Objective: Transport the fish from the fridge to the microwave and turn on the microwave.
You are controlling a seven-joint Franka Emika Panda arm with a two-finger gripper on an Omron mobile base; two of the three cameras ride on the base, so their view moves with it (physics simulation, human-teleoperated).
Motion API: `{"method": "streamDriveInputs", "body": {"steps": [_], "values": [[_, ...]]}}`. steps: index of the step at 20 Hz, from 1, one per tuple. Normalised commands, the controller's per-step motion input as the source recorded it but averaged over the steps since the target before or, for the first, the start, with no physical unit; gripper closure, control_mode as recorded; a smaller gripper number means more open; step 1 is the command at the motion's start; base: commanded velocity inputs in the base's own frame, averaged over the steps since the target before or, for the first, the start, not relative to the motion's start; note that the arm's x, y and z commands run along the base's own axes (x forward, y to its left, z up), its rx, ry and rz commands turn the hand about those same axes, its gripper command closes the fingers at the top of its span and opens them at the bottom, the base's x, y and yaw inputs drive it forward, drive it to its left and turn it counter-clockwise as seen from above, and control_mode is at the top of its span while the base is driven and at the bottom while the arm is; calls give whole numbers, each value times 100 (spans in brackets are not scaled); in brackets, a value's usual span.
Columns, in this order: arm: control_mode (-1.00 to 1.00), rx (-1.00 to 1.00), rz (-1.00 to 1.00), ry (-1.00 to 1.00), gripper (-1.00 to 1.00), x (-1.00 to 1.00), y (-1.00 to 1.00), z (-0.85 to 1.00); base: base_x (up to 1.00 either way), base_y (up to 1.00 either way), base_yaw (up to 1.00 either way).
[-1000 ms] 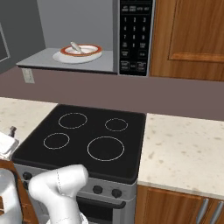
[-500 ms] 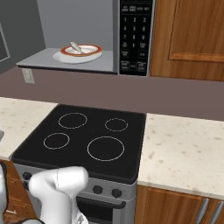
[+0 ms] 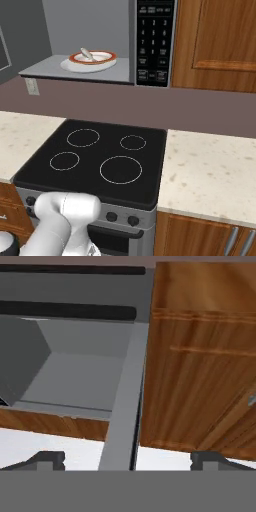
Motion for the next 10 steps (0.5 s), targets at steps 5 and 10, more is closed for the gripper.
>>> {"method": "streamDriveInputs", "body": {"steps": [5, 10], "values": [[-100, -7, 0, -32, -100, 0, 66, 0, 0, 0, 0], [-100, -2, 0, -34, -100, 0, 53, 17, 0, 0, 0]]}}
